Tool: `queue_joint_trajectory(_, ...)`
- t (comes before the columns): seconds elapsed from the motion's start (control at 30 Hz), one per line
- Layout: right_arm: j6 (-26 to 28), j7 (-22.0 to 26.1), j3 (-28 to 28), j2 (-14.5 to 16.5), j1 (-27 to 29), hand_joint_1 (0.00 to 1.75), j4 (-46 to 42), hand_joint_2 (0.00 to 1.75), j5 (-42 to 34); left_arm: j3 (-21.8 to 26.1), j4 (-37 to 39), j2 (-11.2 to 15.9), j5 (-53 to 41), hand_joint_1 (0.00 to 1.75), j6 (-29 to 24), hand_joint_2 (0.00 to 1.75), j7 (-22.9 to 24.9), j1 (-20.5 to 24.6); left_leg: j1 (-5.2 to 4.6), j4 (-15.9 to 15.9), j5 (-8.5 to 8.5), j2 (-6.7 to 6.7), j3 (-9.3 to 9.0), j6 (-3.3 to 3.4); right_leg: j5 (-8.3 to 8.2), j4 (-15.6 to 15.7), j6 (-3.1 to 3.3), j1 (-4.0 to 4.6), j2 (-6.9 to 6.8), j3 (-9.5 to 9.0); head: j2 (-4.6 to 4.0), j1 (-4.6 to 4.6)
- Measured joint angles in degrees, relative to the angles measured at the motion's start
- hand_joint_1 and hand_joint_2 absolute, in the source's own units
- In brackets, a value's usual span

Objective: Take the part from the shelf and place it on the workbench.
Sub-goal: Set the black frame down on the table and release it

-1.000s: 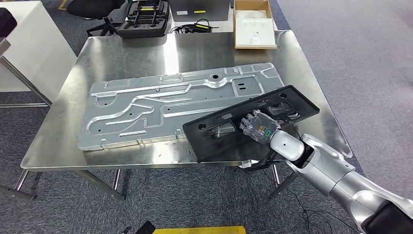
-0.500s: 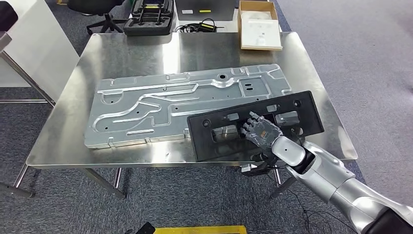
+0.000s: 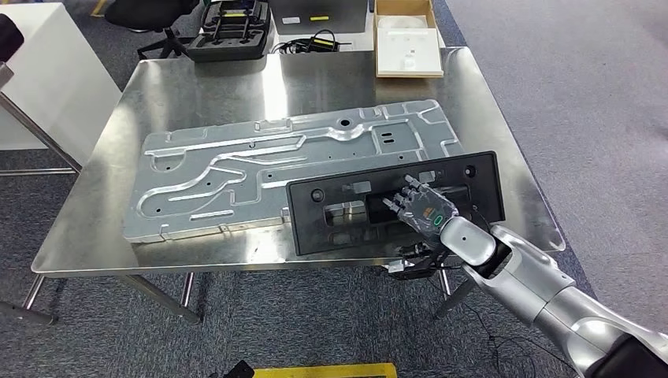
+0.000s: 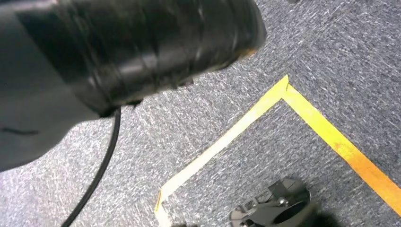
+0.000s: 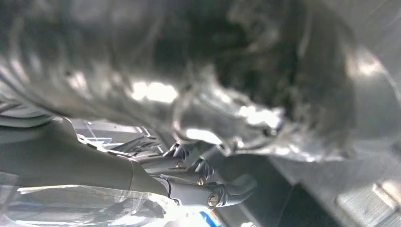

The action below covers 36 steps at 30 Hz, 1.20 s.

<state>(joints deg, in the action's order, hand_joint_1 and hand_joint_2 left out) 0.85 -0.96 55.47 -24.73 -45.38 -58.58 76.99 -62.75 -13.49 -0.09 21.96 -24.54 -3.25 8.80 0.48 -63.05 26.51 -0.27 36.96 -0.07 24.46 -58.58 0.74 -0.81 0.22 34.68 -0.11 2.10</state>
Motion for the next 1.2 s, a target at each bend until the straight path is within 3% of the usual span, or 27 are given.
queue_joint_trajectory(0.07, -0.01, -0.26, -0.48, -0.03, -0.08, 0.00, -0.36, 0.00, -0.12, 0.00, -0.01, 0.02, 0.13, 0.00, 0.22, 0.00, -0.07, 0.06, -0.27, 4.79, -1.25, -0.02, -2.32, 0.53, -0.05, 0.03, -0.44, 0.10, 0.04, 0.10, 0.00, -0.05)
queue_joint_trajectory(0.2, 0.03, -1.14, -1.52, -0.26, -0.24, 0.00, -1.51, 0.00, -0.32, 0.00, 0.00, -0.01, 0.33, 0.00, 0.53, 0.00, -0.24, -0.08, -0.24, 6.15, -1.80, 0.06, -2.74, 1.63, 0.42, -0.28, -1.62, -0.02, 0.03, 0.40, 0.00, -0.12)
queue_joint_trajectory(0.27, 0.12, -1.74, -2.21, -0.60, -0.55, 0.00, -2.44, 0.00, -0.62, 0.00, 0.00, -0.03, 0.37, 0.00, 0.70, 0.00, -0.39, -0.02, -0.06, 6.74, -2.20, 0.15, -2.97, 2.26, 3.28, -4.72, -1.81, -0.06, 0.00, 2.29, 0.00, -0.22)
queue_joint_trajectory(0.33, 0.11, -2.20, -2.88, -1.08, -0.80, 0.00, -3.33, 0.00, -0.98, 0.00, 0.00, -0.02, 0.40, 0.00, 0.96, 0.00, -0.46, -0.08, -0.11, 6.72, -2.22, 0.10, -2.96, 2.51, 6.64, -12.09, -1.95, -0.08, 0.01, 5.55, 0.00, -0.29)
queue_joint_trajectory(0.37, 0.07, -2.34, -3.13, -1.36, -0.85, 0.00, -3.78, 0.00, -1.10, 0.00, 0.00, -0.02, 0.40, 0.00, 1.08, 0.00, -0.48, -0.16, -0.13, 6.66, -2.18, 0.07, -2.96, 2.52, 7.24, -14.61, -2.06, -0.12, 0.00, 6.74, 0.00, -0.29)
queue_joint_trajectory(0.4, 0.04, -2.47, -3.37, -1.61, -0.90, 0.00, -4.31, 0.00, -1.16, 0.00, 0.00, -0.03, 0.39, 0.00, 1.16, 0.00, -0.49, -0.24, -0.11, 6.54, -2.10, 0.05, -2.97, 2.51, 6.73, -15.12, -2.16, -0.20, 0.00, 7.02, 0.00, -0.30)
queue_joint_trajectory(0.43, 0.04, -2.62, -3.63, -1.85, -1.01, 0.00, -4.95, 0.00, -1.19, 0.00, 0.00, -0.05, 0.39, 0.00, 1.20, 0.00, -0.51, -0.29, -0.08, 6.35, -1.98, 0.02, -2.97, 2.44, 5.25, -13.46, -2.25, -0.30, -0.01, 6.28, 0.00, -0.31)
queue_joint_trajectory(0.5, 0.36, -3.20, -4.45, -2.39, -1.39, 0.00, -6.69, 0.00, -1.29, 0.00, 0.00, -0.09, 0.39, 0.00, 1.24, 0.00, -0.59, -0.31, -0.09, 5.70, -1.51, -0.01, -2.90, 2.01, 1.72, -6.25, -2.34, -0.48, -0.03, 2.77, 0.00, -0.30)
queue_joint_trajectory(0.57, 0.98, -3.96, -5.56, -2.97, -1.62, 0.00, -8.96, 0.00, -1.62, 0.01, 0.00, -0.09, 0.44, 0.00, 1.27, 0.00, -0.67, -0.28, -0.27, 4.97, -1.10, -0.05, -2.61, 1.40, 0.47, -1.39, -2.11, -0.38, 0.04, 0.42, 0.00, -0.22)
queue_joint_trajectory(0.67, 1.50, -4.53, -7.19, -3.90, -1.46, 0.00, -12.37, 0.00, -2.16, 0.02, 0.00, -0.08, 0.51, 0.00, 1.38, 0.00, -0.77, -0.35, -0.31, 4.89, -1.06, -0.03, -2.31, 0.58, 0.48, -0.60, -1.26, -0.20, 0.14, 0.23, 0.00, -0.19)
queue_joint_trajectory(0.73, 1.60, -4.66, -8.10, -4.28, -1.47, 0.00, -14.10, 0.00, -2.22, 0.02, 0.00, -0.07, 0.51, 0.00, 1.39, 0.00, -0.79, -0.33, -0.19, 3.04, 0.27, 0.01, -1.51, 0.01, 0.28, -0.31, -0.60, -0.35, 0.13, 0.07, 0.00, -0.05)
queue_joint_trajectory(0.83, 1.66, -4.72, -9.03, -4.68, -1.40, 0.00, -15.91, 0.00, -2.22, 0.01, -0.01, -0.10, 0.51, 0.00, 1.41, 0.00, -0.80, -0.35, 0.01, -7.20, 5.07, 0.04, 3.25, -0.62, 0.26, -0.21, 0.04, -0.23, 0.04, -0.01, 0.00, 0.17)
queue_joint_trajectory(0.87, 1.68, -4.72, -9.13, -4.76, -1.30, 0.00, -16.24, 0.00, -2.22, 0.00, -0.01, -0.11, 0.52, 0.00, 1.42, 0.00, -0.80, -0.41, 0.05, -10.12, 5.87, 0.04, 4.69, -0.67, 0.27, -0.22, 0.12, -0.12, 0.05, -0.01, 0.00, 0.16)
queue_joint_trajectory(0.9, 1.81, -4.72, -9.22, -4.84, -1.17, 0.00, -16.59, 0.00, -2.28, 0.01, -0.01, -0.11, 0.54, 0.00, 1.44, 0.00, -0.80, -0.46, 0.06, -11.11, 5.63, 0.03, 5.26, -0.60, 0.28, -0.24, 0.16, -0.02, 0.10, -0.02, 0.00, 0.16)
queue_joint_trajectory(0.93, 2.17, -4.75, -9.38, -4.95, -1.00, 0.00, -17.01, 0.00, -2.49, 0.01, 0.00, -0.11, 0.55, 0.00, 1.51, 0.00, -0.80, -0.47, 0.04, -9.89, 4.40, 0.03, 4.76, -0.43, 0.28, -0.26, 0.18, 0.07, 0.17, -0.03, 0.00, 0.16)
queue_joint_trajectory(1.03, 4.70, -5.01, -10.44, -5.34, -0.53, 0.00, -18.81, 0.00, -3.84, 0.02, 0.00, -0.04, 0.58, 0.00, 1.83, 0.00, -0.81, -0.36, -0.27, 1.09, -0.54, 0.05, -0.46, 0.68, 0.28, -0.26, 0.06, 0.26, 0.32, -0.04, 0.00, 0.14)
queue_joint_trajectory(1.1, 6.31, -5.19, -11.38, -5.74, -0.10, 0.00, -20.40, 0.00, -4.69, 0.02, 0.00, 0.01, 0.63, 0.00, 2.05, 0.00, -0.75, -0.29, -0.69, 5.03, -1.33, 0.03, -2.34, 1.17, 0.17, -0.06, -0.37, 0.23, 0.31, 0.02, 0.00, 0.13)
queue_joint_trajectory(1.2, 7.28, -5.37, -12.53, -6.23, 1.16, 0.00, -23.79, 0.00, -5.07, 0.02, 0.00, 0.01, 0.75, 0.00, 2.38, 0.00, -0.62, -0.46, -0.70, 6.07, -1.72, 0.03, -2.71, 1.70, 0.13, 0.28, -1.26, 0.14, 0.26, -0.02, 0.00, 0.07)
